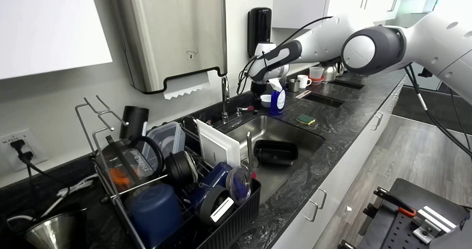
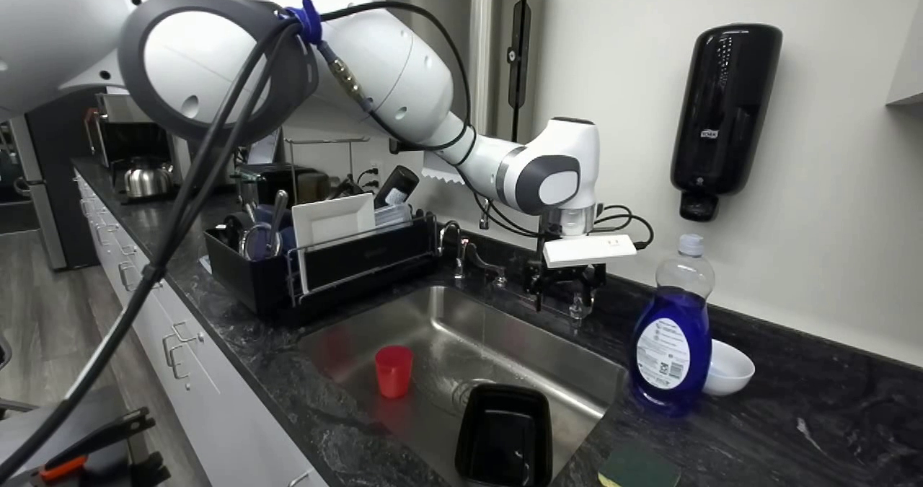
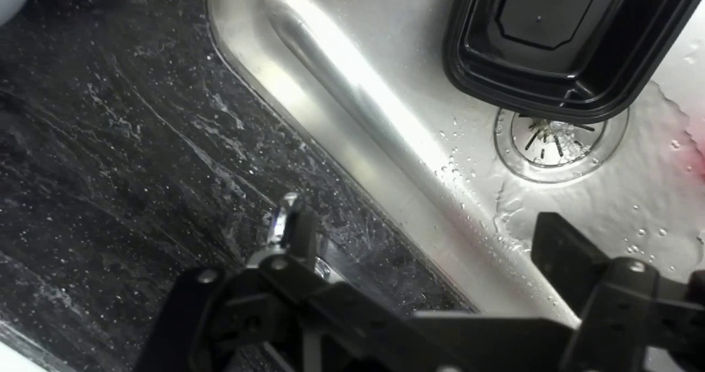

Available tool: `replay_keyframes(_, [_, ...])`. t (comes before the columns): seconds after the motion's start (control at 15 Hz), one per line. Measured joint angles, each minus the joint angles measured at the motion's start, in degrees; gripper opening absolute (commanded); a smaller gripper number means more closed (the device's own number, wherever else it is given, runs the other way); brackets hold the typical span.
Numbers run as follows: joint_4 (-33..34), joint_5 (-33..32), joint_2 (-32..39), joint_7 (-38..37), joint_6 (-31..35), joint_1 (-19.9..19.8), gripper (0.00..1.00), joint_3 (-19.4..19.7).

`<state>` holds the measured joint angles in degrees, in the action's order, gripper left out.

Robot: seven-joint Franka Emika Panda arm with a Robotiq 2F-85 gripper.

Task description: Open the tap and close it

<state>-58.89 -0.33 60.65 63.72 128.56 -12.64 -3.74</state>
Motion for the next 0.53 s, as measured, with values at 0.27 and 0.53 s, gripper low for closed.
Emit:
replay_keyframes(0.27, [0.0, -0.3, 0.1, 1.3, 0.3, -0.2, 1.00, 0.3])
replay_keyframes(0.53, [0.1, -0.4, 0.4, 2.6, 1.0, -0.4, 1.00, 0.4])
